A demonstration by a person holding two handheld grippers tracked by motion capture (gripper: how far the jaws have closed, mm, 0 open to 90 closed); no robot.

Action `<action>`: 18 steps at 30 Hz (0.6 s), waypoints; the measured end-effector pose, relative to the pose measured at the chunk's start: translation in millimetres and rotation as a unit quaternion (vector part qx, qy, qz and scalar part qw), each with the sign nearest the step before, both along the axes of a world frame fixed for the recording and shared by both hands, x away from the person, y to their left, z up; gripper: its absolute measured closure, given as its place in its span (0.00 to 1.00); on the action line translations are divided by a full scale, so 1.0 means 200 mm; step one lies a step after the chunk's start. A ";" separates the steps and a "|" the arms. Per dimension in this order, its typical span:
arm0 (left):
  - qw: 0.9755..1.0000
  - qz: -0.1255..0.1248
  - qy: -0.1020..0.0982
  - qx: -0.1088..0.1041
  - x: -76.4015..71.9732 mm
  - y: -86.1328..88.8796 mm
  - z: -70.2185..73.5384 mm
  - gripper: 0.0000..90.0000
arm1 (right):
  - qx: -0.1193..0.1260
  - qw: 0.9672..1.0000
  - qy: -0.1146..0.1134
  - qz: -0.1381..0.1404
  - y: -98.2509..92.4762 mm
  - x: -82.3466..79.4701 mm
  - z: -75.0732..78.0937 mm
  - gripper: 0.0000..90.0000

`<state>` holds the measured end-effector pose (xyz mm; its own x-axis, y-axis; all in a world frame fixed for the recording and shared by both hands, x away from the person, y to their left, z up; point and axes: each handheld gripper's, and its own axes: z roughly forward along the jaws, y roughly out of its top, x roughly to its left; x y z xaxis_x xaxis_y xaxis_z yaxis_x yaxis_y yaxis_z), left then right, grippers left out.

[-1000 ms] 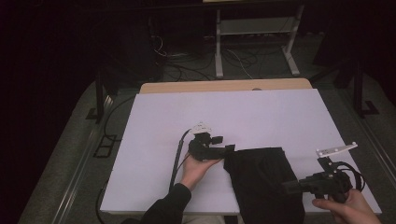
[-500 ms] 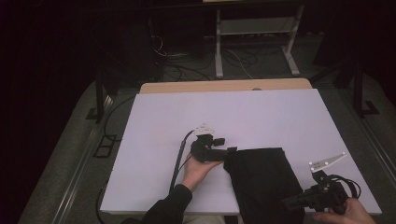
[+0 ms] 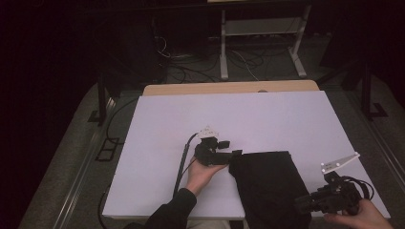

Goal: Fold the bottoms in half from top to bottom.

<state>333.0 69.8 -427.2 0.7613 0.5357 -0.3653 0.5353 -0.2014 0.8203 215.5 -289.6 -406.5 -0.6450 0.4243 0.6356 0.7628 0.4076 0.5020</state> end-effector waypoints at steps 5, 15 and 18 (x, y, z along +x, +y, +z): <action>1.000 -0.002 0.000 0.001 0.00 0.00 0.00 0.33 | 0.011 0.999 -0.020 -0.040 -0.02 0.08 -0.01 0.78; 1.000 -0.012 0.015 0.016 0.01 -0.02 -0.02 0.25 | 0.012 0.990 -0.084 -0.116 -0.03 0.25 -0.01 0.52; 0.999 -0.016 0.016 0.029 0.00 -0.03 -0.03 0.23 | -0.005 0.986 -0.101 -0.135 -0.04 0.31 -0.02 0.44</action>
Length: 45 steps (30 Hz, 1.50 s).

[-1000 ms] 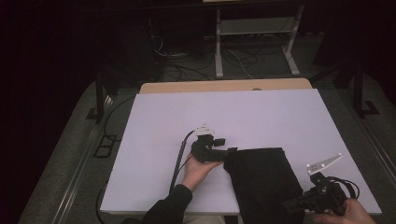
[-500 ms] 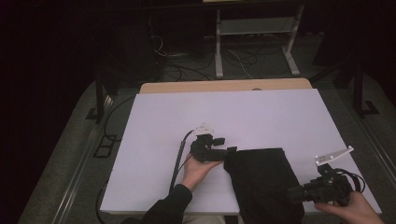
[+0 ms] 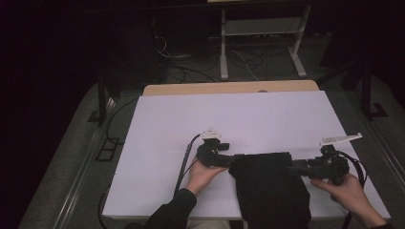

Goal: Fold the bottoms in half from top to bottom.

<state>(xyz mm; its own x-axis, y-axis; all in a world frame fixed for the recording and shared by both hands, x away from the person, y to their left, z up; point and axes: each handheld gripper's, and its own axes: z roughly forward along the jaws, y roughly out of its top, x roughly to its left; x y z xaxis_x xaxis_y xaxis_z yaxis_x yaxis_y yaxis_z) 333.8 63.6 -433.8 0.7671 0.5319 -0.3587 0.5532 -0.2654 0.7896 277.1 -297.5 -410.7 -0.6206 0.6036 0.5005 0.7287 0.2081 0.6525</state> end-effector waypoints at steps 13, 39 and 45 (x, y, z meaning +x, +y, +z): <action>1.000 -0.001 0.010 0.016 0.03 0.00 -0.04 0.20 | -0.015 1.000 -0.015 -0.019 -0.04 0.20 -0.05 0.28; 0.998 -0.039 0.037 0.025 0.04 -0.04 -0.11 0.31 | -0.070 0.997 0.006 0.009 -0.02 0.35 -0.21 0.24; 0.995 -0.079 0.042 0.034 0.02 -0.07 -0.12 0.55 | -0.064 0.997 0.008 0.039 -0.01 0.35 -0.22 0.42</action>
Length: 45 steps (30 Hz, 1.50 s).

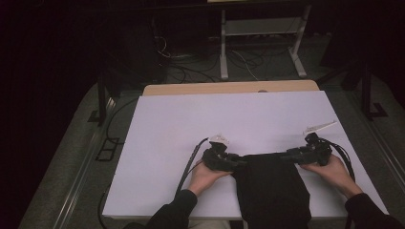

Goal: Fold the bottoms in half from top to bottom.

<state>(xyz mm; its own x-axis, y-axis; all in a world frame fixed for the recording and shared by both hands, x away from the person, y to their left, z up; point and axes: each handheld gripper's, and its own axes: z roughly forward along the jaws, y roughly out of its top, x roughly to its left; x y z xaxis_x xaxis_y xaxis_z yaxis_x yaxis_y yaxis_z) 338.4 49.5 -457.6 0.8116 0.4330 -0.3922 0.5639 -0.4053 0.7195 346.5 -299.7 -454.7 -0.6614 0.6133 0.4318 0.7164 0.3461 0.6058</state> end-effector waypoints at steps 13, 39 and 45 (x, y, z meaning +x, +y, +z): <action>0.999 -0.019 0.044 -0.010 0.07 0.01 0.00 0.91 | 0.029 0.999 0.034 -0.003 0.00 0.03 0.00 0.94; 0.995 0.079 0.066 -0.010 0.33 0.29 0.09 0.92 | 0.045 0.995 0.052 -0.068 0.21 0.30 0.03 0.94; 0.995 0.082 0.058 -0.004 0.37 0.33 0.12 0.91 | 0.051 0.995 0.051 -0.068 0.26 0.32 0.04 0.94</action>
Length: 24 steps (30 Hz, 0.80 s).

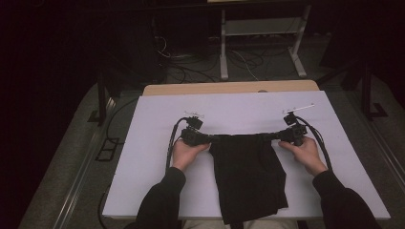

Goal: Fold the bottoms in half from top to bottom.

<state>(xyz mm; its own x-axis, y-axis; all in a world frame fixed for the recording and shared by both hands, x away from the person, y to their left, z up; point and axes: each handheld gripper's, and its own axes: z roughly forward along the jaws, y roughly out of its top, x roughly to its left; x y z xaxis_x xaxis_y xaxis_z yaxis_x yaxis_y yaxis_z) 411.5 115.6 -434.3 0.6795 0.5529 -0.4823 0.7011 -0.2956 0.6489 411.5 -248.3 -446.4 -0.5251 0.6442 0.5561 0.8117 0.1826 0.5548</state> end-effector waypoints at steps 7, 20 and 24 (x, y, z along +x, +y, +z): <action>1.000 -0.005 -0.008 0.019 0.05 0.02 0.03 0.91 | -0.003 1.000 -0.007 -0.004 0.04 0.03 0.03 0.94; 0.999 -0.002 -0.020 0.038 0.17 0.02 0.08 0.91 | -0.006 0.999 -0.008 -0.031 0.07 0.11 0.04 0.94; 0.999 0.006 -0.024 0.038 0.21 0.02 0.09 0.91 | -0.006 0.999 -0.010 -0.043 0.07 0.14 0.05 0.94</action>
<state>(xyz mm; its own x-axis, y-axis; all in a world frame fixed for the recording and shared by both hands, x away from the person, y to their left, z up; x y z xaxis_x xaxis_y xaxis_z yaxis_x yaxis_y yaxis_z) 452.7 119.1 -417.3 0.6945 0.5945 -0.4053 0.6731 -0.3377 0.6579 439.8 -233.6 -435.5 -0.4785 0.6941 0.5378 0.8137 0.1204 0.5687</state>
